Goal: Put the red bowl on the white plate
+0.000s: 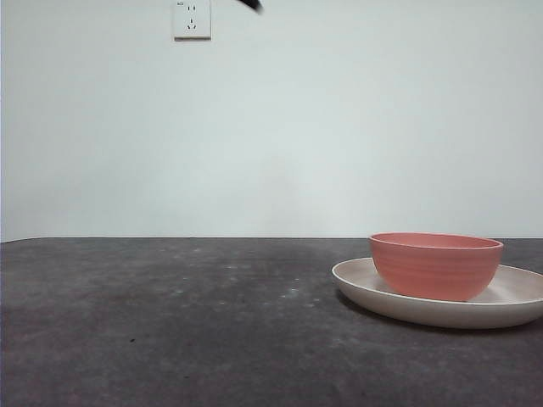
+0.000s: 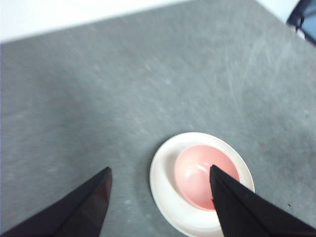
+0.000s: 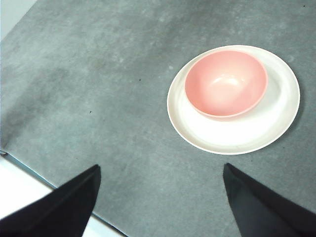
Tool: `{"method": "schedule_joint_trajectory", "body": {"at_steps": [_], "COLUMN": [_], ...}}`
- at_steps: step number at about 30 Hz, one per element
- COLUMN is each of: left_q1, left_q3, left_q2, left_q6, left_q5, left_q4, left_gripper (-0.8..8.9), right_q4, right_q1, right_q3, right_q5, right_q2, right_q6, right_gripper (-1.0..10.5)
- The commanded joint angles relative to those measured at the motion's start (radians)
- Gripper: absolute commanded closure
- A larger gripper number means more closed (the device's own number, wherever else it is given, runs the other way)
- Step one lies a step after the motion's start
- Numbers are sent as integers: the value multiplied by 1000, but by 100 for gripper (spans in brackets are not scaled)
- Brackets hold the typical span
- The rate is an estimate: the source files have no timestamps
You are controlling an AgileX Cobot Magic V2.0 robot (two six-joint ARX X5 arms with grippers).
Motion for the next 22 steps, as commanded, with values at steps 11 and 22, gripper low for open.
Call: {"method": "schedule_joint_trajectory", "body": {"at_steps": [11,22], "left_q1": [50,50], "left_q3": [-454,-654], "left_q2": [-448,-587], "left_q6": [41,42], "left_q5": [164,291], "left_q4": [7,-5], "left_gripper": [494,502], "right_q4": [8,-8], "right_q1": [3,3], "right_q3": [18,17], "right_q5": [1,0], "right_q2": [2,3], "right_q6": [8,11], "right_gripper": [550,550]}}
